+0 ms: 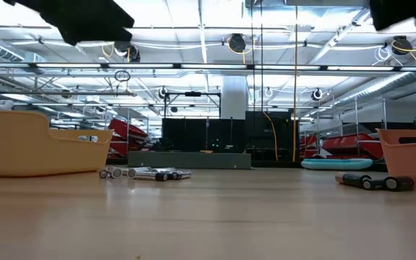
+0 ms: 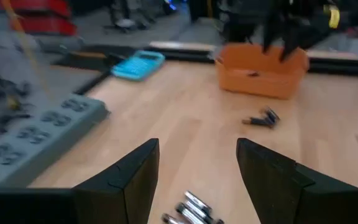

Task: Sort batteries
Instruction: Put the silver battery into the yellow bin

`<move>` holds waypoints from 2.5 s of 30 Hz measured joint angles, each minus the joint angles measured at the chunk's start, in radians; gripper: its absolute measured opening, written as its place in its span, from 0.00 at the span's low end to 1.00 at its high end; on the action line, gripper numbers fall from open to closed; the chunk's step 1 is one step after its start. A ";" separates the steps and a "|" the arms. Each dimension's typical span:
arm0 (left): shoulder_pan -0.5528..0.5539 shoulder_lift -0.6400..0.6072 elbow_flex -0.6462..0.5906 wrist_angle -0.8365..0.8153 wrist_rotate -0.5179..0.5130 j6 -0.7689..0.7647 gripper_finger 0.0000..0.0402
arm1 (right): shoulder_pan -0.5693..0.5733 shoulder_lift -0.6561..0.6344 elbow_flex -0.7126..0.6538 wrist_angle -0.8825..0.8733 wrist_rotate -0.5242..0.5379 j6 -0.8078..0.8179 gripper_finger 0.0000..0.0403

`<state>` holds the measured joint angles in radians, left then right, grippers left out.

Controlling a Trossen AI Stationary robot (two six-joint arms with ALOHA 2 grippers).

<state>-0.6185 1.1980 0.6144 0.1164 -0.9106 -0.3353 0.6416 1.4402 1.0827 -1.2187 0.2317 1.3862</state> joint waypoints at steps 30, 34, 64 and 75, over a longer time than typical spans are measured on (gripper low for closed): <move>0.331 0.337 0.301 -0.711 0.679 0.099 0.40 | -0.118 0.253 -0.058 0.782 0.765 -0.647 0.27; 0.347 0.440 0.403 -0.811 0.680 0.206 0.40 | -0.118 0.256 -0.059 0.772 0.763 -0.658 0.27; 0.426 0.623 0.564 -0.859 0.807 0.281 0.40 | -0.165 0.255 -0.091 0.721 0.757 -0.697 0.27; 0.424 0.624 0.574 -0.858 0.854 -0.014 0.40 | -0.165 0.254 -0.091 0.719 0.757 -0.698 0.27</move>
<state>-0.1943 1.8217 1.1885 -0.7418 -0.0570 -0.3491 0.4770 1.6947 0.9916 -0.4999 0.9890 0.6880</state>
